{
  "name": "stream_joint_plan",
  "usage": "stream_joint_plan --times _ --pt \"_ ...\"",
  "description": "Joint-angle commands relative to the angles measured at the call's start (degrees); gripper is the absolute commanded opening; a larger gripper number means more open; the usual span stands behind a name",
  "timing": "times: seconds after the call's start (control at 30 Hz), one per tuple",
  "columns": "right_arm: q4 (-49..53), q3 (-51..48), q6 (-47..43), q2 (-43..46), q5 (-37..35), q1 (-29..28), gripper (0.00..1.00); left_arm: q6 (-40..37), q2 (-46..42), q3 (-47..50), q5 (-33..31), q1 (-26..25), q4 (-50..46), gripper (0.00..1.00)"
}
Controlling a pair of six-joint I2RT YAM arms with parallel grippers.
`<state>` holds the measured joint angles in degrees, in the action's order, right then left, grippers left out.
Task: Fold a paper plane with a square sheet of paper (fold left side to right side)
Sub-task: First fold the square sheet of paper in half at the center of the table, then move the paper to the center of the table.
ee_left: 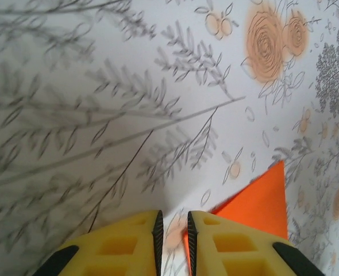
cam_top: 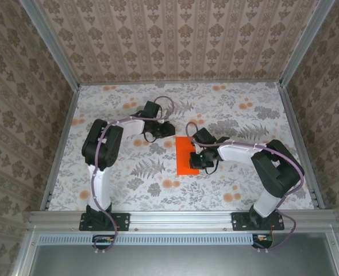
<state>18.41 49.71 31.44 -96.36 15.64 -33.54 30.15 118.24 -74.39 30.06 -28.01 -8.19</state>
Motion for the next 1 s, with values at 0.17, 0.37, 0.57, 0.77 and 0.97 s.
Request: stream_joint_plan --times 0.17,0.37,0.57,0.77,0.97 --pt "-4.7 -4.7 1.6 8.2 -0.1 4.4 0.28 -0.1 -12.7 9.3 -0.2 -1.9 0.6 0.23" --pt "-7.4 -8.0 4.0 13.3 0.1 9.4 0.43 2.6 -10.6 9.7 2.6 -6.4 3.6 0.23" --pt "-5.7 -9.3 4.4 15.1 1.0 11.4 0.48 3.3 -5.3 6.7 2.6 -7.7 4.3 0.23" --pt "-2.4 -9.3 3.6 14.4 3.4 11.7 0.49 1.4 -1.4 3.2 2.0 -7.9 2.0 0.23" --pt "1.2 -7.8 4.0 12.4 8.5 12.4 0.49 -0.8 1.1 1.1 0.8 -7.8 -0.8 0.23"
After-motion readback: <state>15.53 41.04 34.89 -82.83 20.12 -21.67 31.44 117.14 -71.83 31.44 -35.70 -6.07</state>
